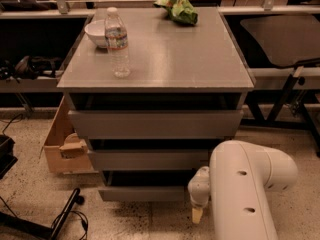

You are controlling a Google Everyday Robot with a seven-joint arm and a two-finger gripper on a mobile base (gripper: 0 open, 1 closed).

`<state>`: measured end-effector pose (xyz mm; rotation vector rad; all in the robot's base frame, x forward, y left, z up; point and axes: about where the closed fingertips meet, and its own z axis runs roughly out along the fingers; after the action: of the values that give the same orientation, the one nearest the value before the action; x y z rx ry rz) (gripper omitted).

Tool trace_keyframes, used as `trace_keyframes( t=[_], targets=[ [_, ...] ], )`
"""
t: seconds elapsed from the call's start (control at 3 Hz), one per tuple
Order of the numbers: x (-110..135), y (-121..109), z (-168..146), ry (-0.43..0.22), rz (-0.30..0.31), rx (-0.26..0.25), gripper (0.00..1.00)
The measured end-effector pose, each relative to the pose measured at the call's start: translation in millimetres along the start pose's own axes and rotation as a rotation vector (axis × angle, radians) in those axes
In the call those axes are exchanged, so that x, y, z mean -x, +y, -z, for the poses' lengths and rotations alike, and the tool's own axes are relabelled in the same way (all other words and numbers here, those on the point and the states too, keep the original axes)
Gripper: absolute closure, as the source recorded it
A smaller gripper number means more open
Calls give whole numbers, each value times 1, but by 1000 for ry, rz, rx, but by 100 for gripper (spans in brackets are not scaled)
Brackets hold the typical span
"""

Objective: Open bottom drawer

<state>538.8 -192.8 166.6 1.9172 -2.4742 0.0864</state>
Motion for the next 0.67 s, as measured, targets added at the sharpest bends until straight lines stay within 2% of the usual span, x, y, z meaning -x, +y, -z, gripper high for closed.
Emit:
trace_keyframes(
  t=[0.33,0.67],
  targets=[
    [-4,16,1,17,-1,25,41],
    [-5,16,10,17,-1,25,64]
  ],
)
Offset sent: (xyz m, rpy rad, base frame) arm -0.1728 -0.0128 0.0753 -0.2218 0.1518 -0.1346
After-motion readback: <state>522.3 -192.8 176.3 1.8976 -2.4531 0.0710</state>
